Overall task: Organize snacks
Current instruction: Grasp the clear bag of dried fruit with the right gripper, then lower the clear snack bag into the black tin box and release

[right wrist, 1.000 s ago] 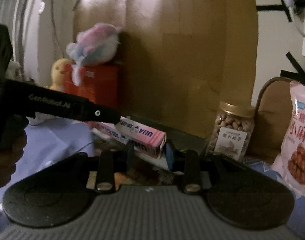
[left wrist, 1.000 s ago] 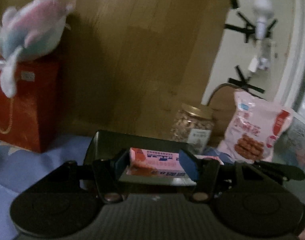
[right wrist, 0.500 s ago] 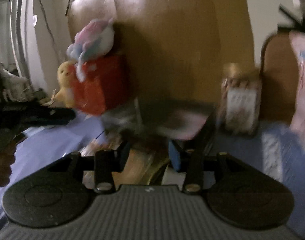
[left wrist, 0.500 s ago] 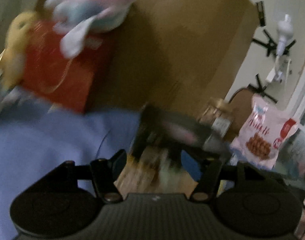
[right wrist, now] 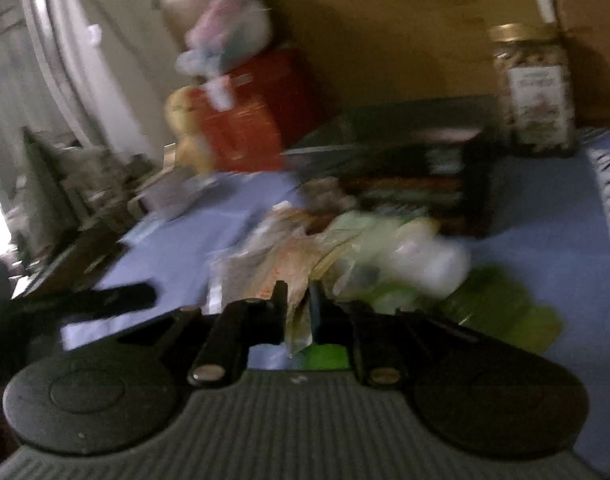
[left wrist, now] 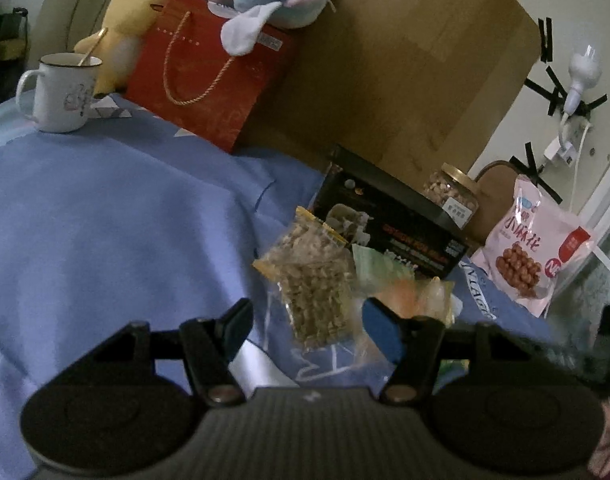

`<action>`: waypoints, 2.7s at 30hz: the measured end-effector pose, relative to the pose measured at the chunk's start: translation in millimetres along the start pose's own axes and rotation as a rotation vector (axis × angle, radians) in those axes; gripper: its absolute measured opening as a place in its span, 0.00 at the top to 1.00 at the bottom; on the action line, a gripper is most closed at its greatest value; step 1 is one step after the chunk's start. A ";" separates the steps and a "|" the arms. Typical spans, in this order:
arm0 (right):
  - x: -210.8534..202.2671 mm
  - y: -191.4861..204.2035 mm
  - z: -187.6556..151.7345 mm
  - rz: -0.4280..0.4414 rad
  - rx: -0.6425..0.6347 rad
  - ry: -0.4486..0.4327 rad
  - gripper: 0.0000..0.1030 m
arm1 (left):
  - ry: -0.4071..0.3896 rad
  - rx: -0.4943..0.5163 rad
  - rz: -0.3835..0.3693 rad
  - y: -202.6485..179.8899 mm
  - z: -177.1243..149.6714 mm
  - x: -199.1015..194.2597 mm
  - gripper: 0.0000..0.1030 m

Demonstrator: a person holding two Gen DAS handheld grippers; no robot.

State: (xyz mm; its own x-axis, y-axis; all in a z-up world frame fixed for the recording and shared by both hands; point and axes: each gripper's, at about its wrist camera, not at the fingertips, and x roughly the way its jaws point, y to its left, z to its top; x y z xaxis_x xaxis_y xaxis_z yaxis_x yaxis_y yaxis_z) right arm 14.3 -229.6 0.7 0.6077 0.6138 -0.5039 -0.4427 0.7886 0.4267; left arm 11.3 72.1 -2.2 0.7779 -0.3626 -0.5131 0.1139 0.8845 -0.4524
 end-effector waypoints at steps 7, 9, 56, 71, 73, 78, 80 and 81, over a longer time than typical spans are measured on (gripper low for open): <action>-8.8 23.7 -24.8 -0.002 -0.082 0.009 0.83 | 0.050 -0.001 -0.049 -6.5 -8.4 4.2 0.37; -12.0 21.3 -26.7 0.009 -0.075 0.008 0.60 | 0.059 0.009 -0.056 -9.5 -13.2 3.6 0.34; 61.8 -66.9 102.9 -0.247 -0.140 -0.166 0.40 | -0.007 0.230 -0.114 -98.9 123.6 160.4 0.45; -8.5 -88.2 33.3 -0.173 0.079 -0.095 0.46 | 0.056 0.038 -0.065 -11.6 27.2 45.6 0.44; -4.9 -82.3 32.2 -0.148 0.075 -0.064 0.47 | 0.065 0.006 -0.044 -0.7 16.9 35.1 0.44; 12.2 -43.3 43.4 -0.043 -0.012 -0.051 0.52 | 0.048 -0.043 -0.005 17.7 1.7 14.3 0.44; 27.3 -29.5 45.4 -0.010 -0.058 -0.026 0.55 | 0.048 -0.051 -0.002 21.5 -1.0 10.4 0.44; 36.4 -26.5 45.1 -0.005 -0.065 -0.002 0.56 | 0.047 -0.050 -0.002 21.8 -1.8 8.5 0.44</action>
State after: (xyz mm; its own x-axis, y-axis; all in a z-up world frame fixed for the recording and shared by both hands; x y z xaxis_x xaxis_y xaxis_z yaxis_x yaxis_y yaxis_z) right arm 77.9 -229.8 5.0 0.6115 0.6097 -0.5043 -0.4817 0.7925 0.3740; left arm 19.2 87.7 -17.7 0.7479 -0.3783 -0.5454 0.0835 0.8688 -0.4882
